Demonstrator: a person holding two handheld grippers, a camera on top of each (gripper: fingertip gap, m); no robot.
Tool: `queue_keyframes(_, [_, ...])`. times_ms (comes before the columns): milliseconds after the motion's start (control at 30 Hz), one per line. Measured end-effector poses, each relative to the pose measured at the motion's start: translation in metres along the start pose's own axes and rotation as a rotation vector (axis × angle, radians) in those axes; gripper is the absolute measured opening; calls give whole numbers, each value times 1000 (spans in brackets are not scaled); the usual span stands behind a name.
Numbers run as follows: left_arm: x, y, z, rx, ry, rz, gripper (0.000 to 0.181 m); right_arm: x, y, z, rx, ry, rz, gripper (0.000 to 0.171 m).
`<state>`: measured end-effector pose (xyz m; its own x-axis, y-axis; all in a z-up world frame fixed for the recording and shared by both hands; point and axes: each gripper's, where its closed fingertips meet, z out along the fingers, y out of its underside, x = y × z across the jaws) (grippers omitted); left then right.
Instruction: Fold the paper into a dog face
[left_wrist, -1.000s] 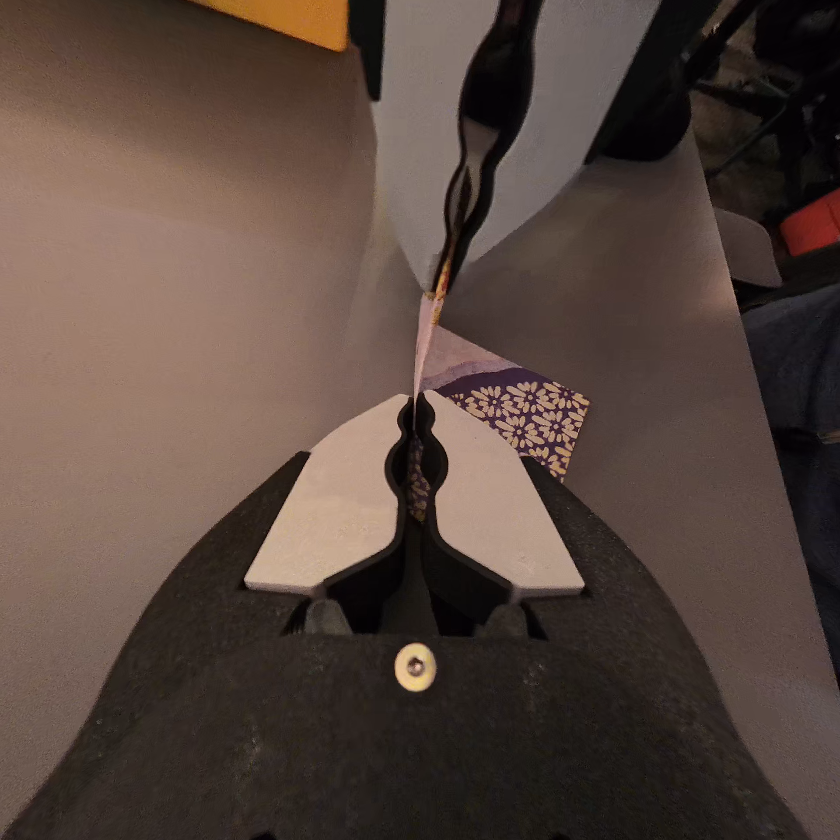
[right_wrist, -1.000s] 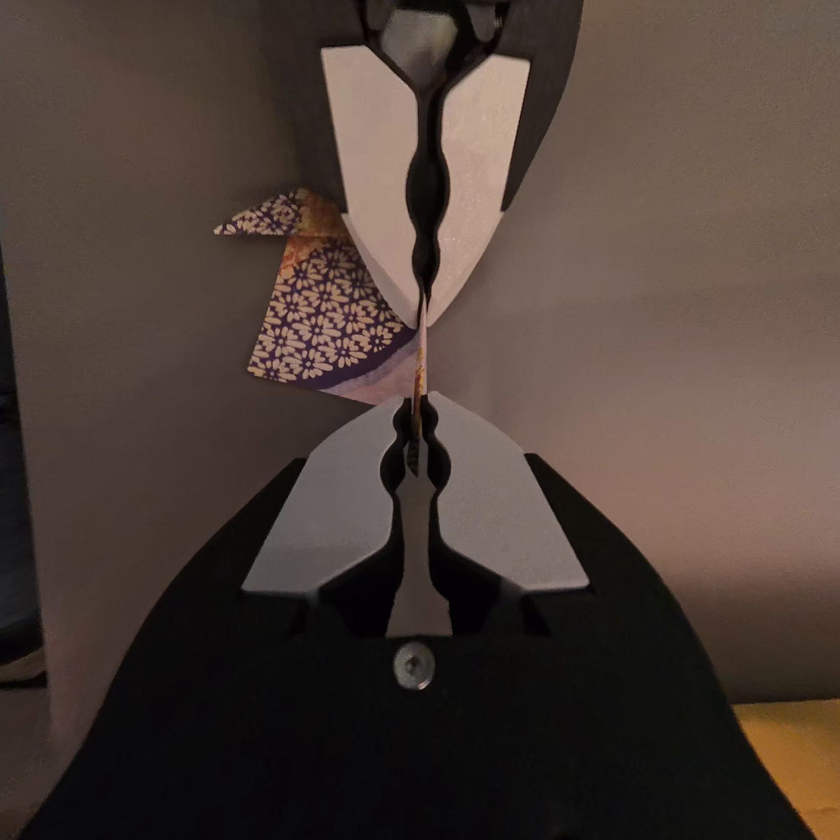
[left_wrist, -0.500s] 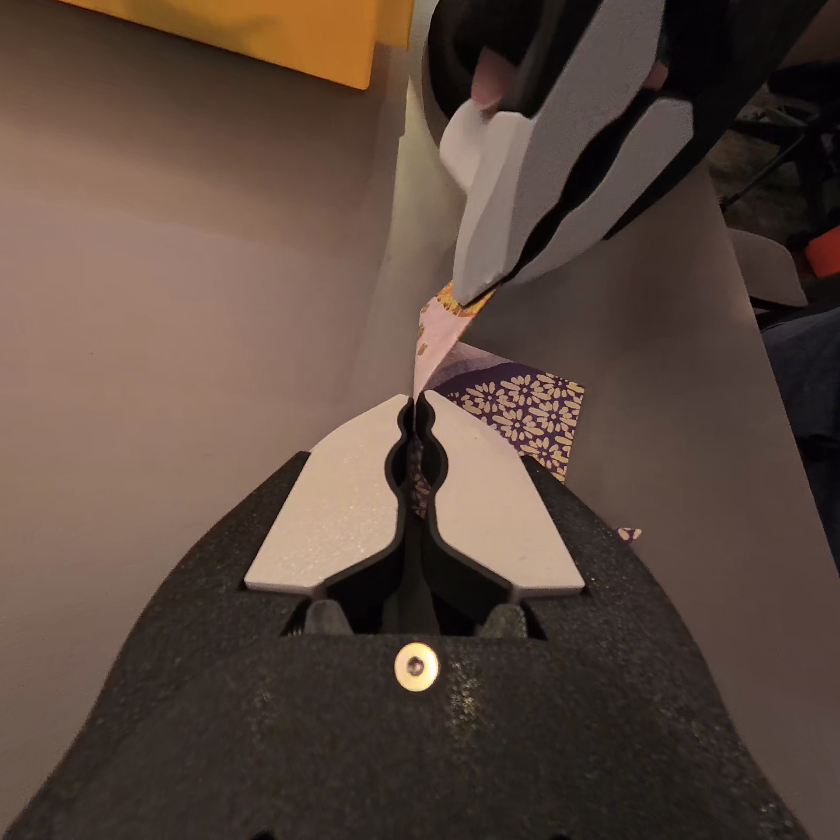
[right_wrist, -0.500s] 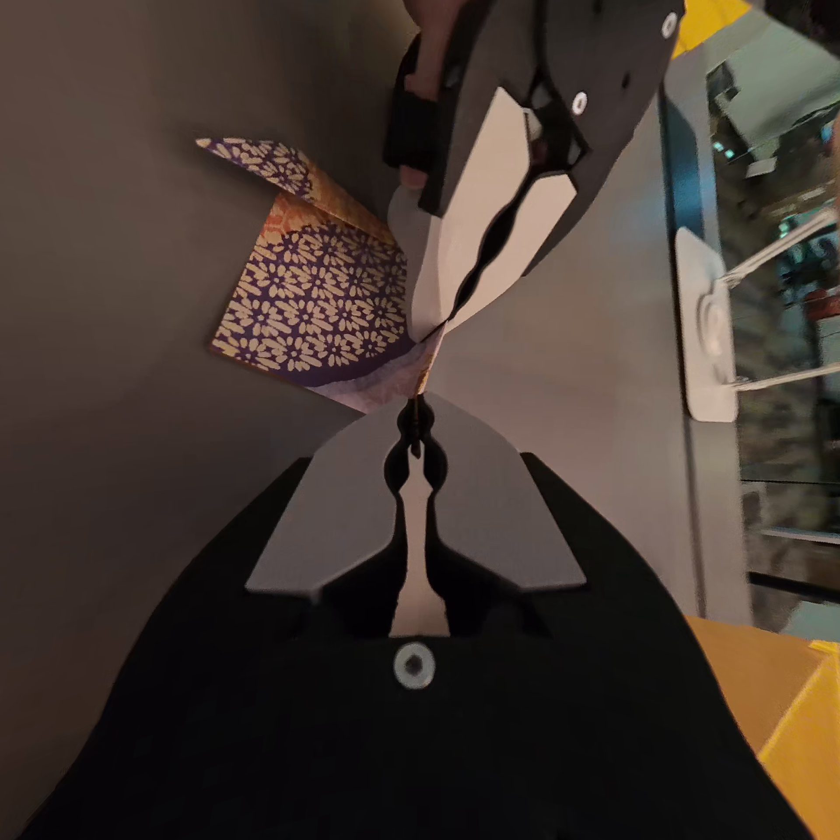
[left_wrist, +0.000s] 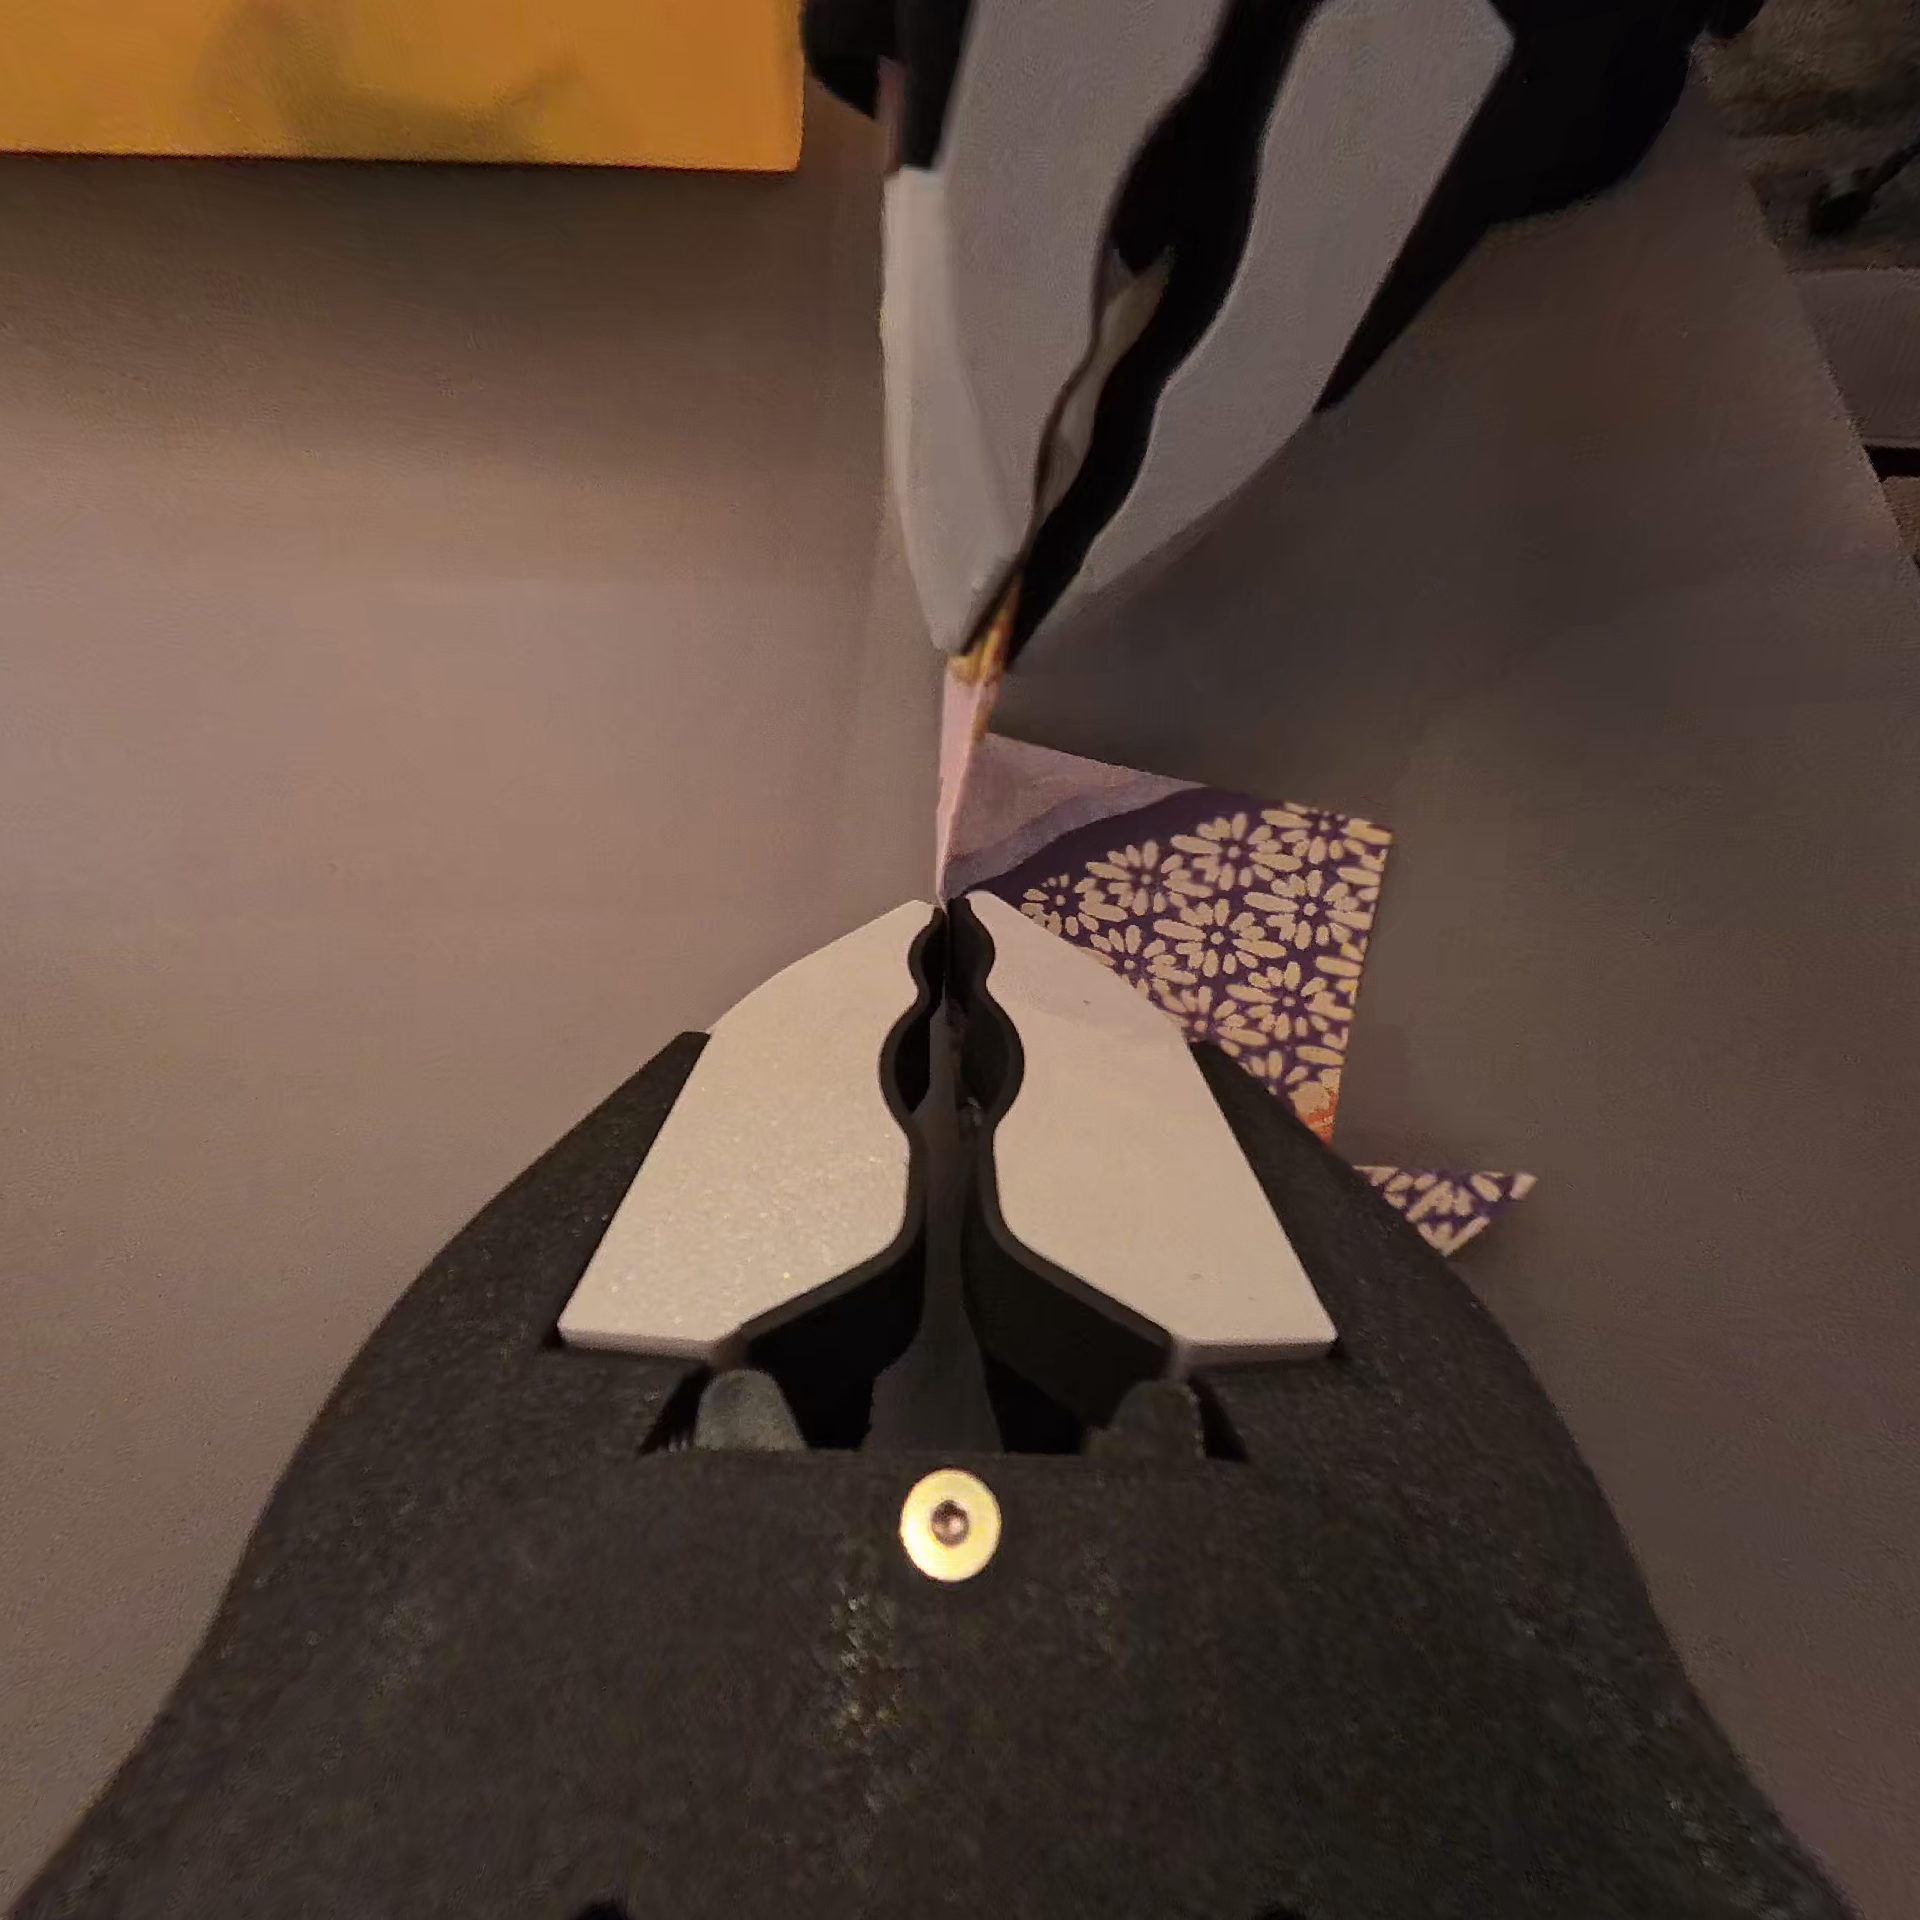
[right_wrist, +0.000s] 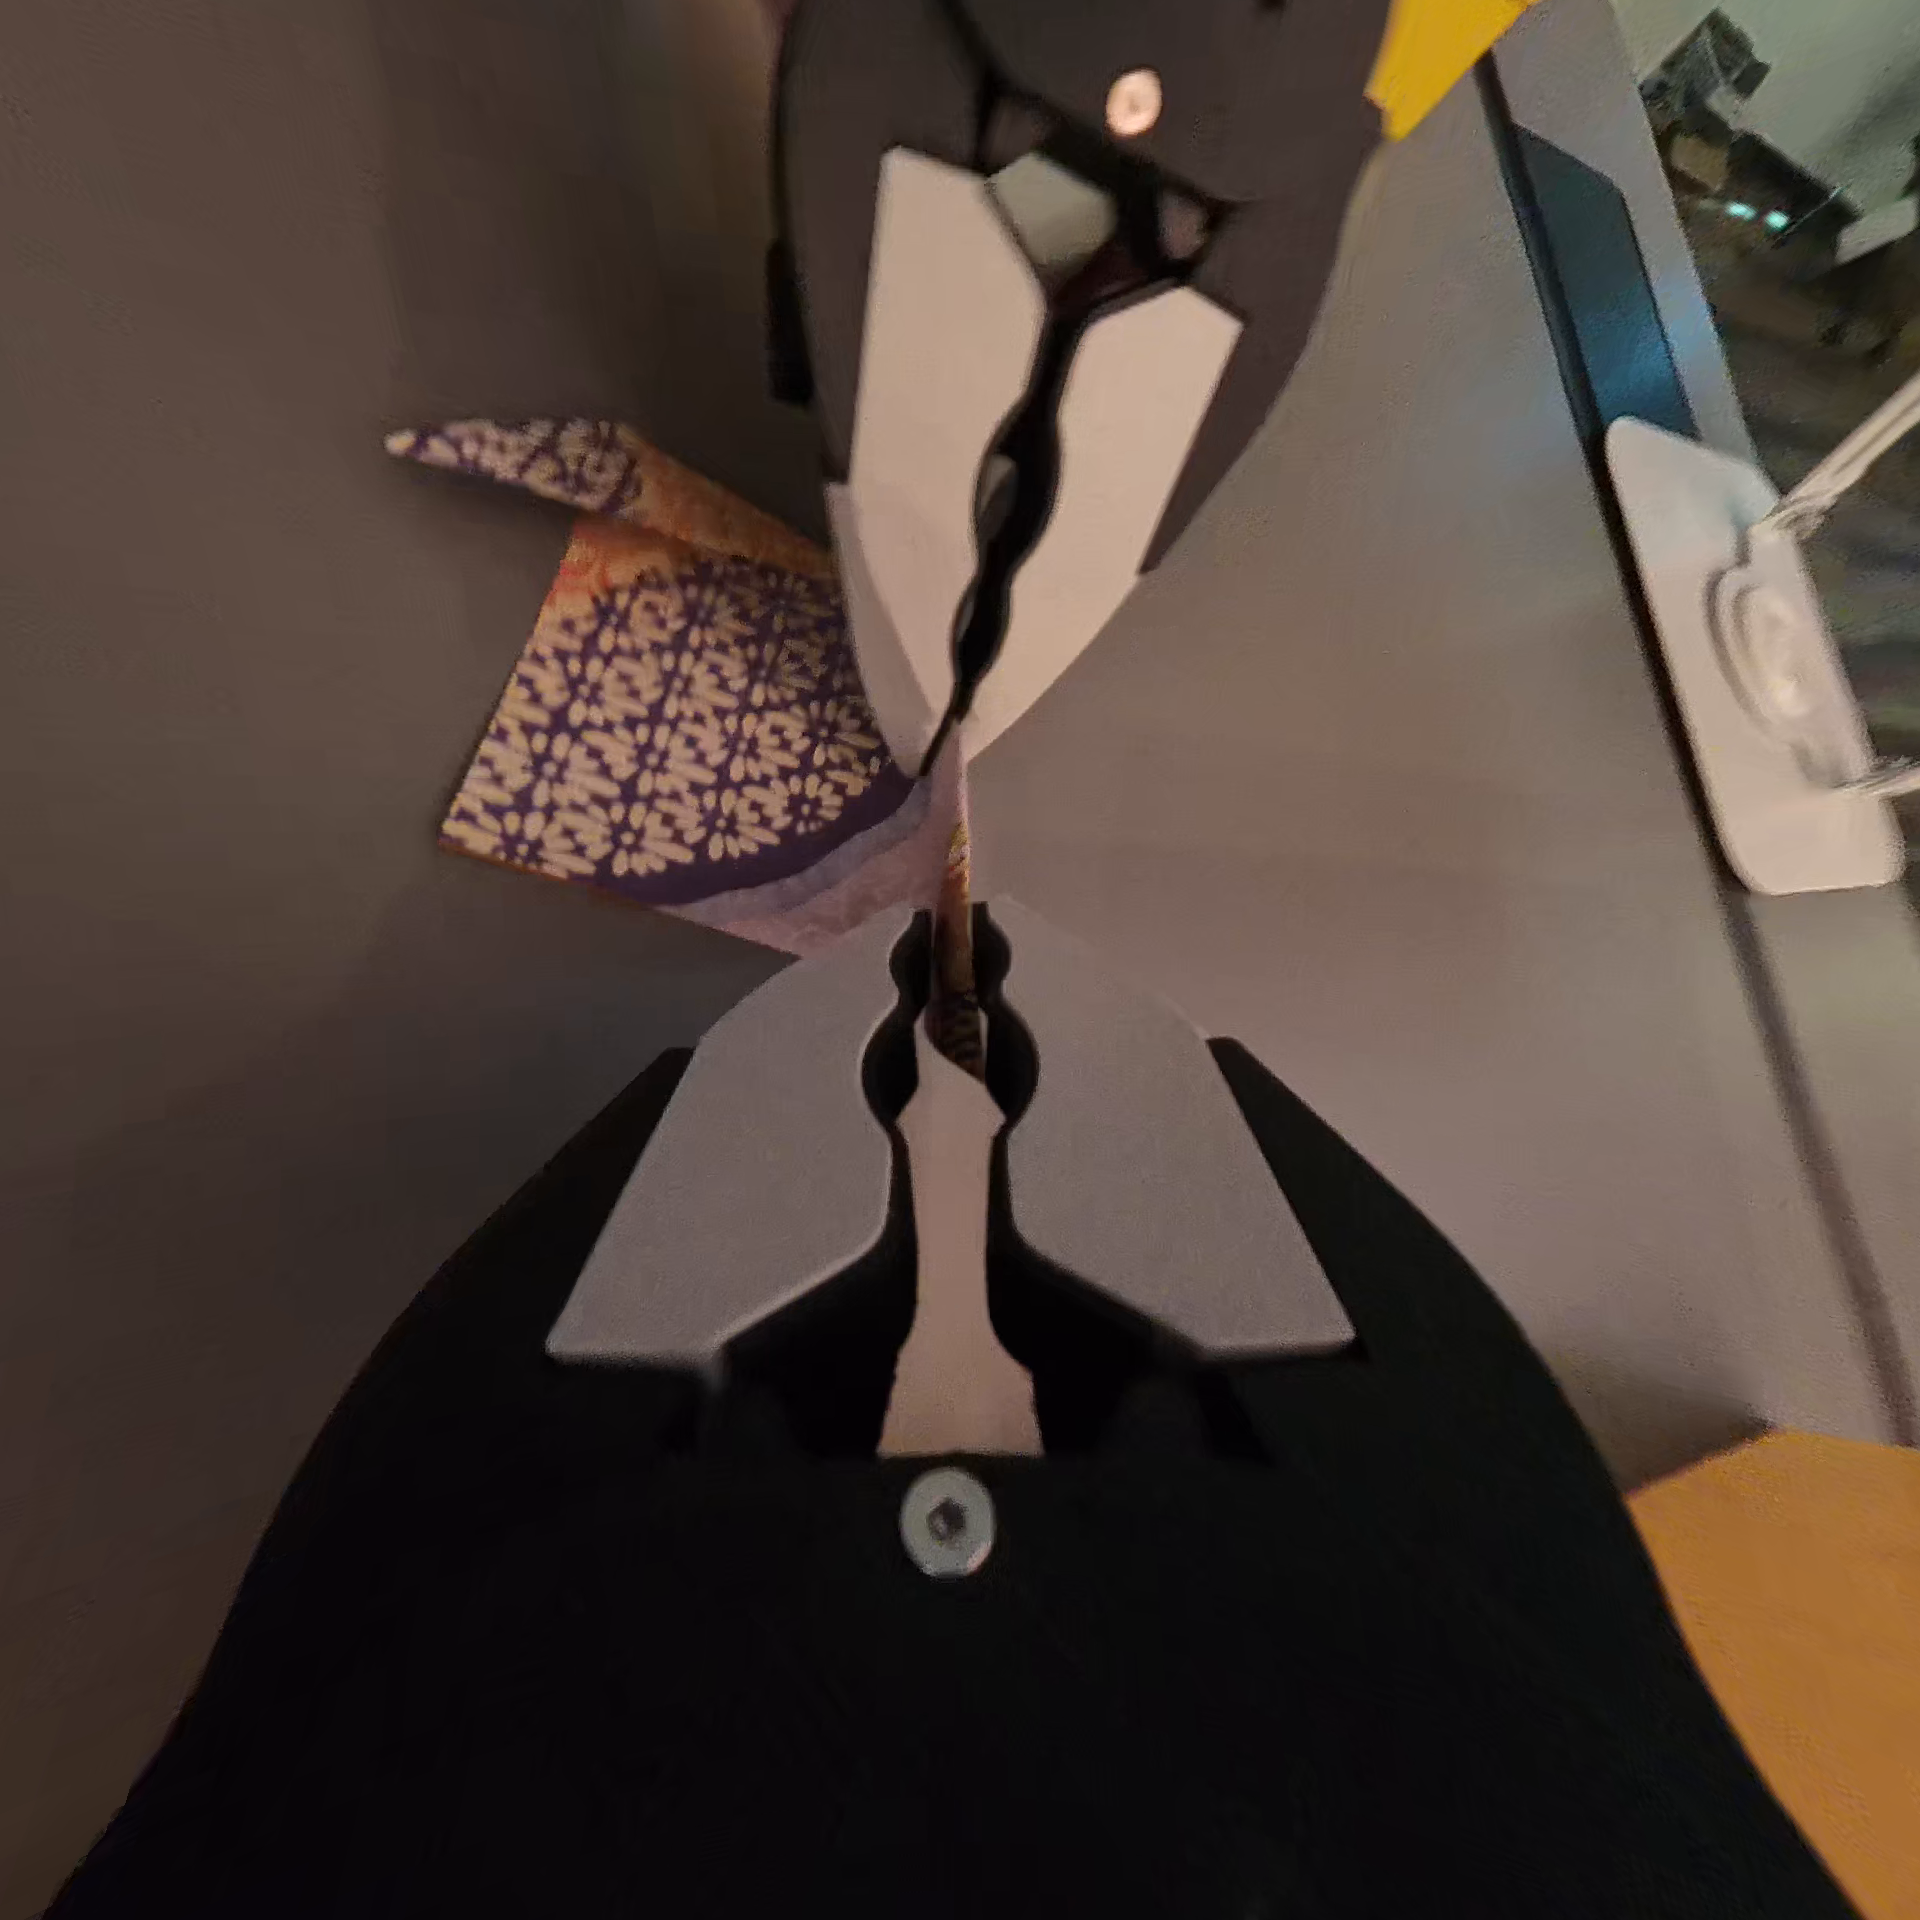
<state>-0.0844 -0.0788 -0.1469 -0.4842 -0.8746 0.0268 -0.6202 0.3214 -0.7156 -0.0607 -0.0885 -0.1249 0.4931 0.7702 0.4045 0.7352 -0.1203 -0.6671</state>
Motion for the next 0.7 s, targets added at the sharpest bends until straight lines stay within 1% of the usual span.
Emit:
queue_keyframes(33, [0,1,0,4,-6,15,0,0,-1,1,22,-24,61,12])
queue_keyframes(100, [2,1,1,21,-15,58,0,0,-1,5,35,-82,175,24])
queue_keyframes(133, [3,2,2,25,-22,79,0,-1,-1,7,40,-105,219,25])
queue_keyframes(167, [2,4,3,19,-35,91,0,-3,-1,8,47,-138,250,24])
queue_keyframes(200, [2,5,4,16,-40,90,0,-4,-1,10,48,-159,275,20])
queue_keyframes(333, [0,4,3,33,-49,72,0,-3,9,15,2,-180,340,11])
queue_keyframes(500, [0,5,3,27,-43,45,0,-6,-2,16,53,-232,374,8])
queue_keyframes(567, [0,5,3,25,-42,47,0,-10,-5,16,42,-280,385,14])
queue_keyframes(633, [0,5,3,26,-42,55,0,-12,-6,16,14,-331,384,14])
queue_keyframes(700, [0,5,3,27,-44,53,0,-9,-6,18,-21,-357,384,10])
